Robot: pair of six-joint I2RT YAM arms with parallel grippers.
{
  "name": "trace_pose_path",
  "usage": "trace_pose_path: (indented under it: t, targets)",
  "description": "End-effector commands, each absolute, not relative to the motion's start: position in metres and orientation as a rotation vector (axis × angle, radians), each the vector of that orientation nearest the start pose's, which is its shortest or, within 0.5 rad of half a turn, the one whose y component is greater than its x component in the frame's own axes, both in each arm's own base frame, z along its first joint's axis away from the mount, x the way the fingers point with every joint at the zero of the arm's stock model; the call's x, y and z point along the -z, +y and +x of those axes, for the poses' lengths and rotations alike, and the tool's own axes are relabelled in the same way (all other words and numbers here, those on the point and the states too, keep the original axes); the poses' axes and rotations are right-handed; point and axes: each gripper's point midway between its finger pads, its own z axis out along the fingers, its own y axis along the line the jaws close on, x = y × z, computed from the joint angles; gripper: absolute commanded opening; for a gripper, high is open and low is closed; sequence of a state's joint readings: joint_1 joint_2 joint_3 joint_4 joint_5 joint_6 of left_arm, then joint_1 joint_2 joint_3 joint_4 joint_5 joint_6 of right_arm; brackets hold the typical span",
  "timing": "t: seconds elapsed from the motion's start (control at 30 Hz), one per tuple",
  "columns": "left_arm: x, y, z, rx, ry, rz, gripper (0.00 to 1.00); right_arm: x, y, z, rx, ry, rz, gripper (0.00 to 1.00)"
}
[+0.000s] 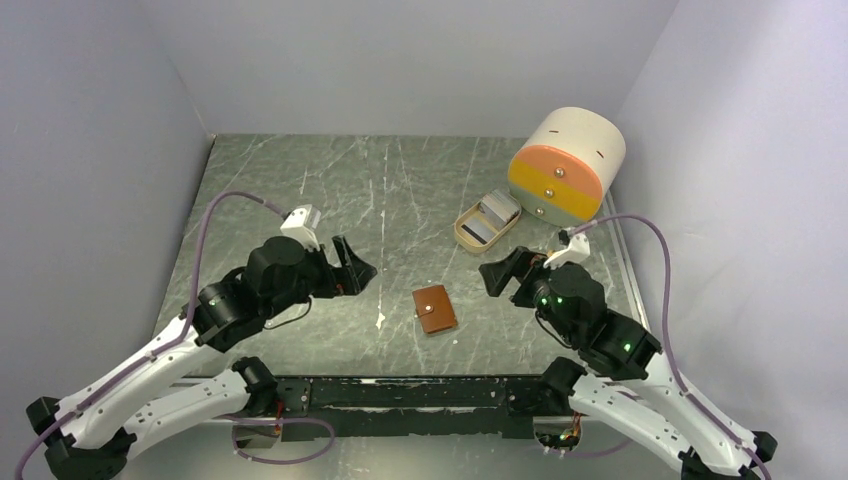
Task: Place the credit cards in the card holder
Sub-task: Reset both arms
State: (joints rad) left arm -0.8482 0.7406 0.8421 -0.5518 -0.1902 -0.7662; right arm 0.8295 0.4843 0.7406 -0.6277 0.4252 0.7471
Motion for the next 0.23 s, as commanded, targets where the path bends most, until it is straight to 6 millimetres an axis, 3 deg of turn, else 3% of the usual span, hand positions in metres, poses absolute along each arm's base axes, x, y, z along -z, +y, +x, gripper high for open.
trace_pose_path:
  t: [0.0, 0.2]
  targets:
    - [-0.2435, -0.2079, 0.1879, 0.827, 2.105, -0.037, 0.99, -0.2463, 0.1342, 0.186, -0.653, 1.948, 0.219, 0.99]
    - [-0.2434, -0.2097, 0.1878, 0.842, 2.098, -0.036, 1.0, -0.2409, 0.1313, 0.1853, -0.644, 1.951, 0.233, 0.99]
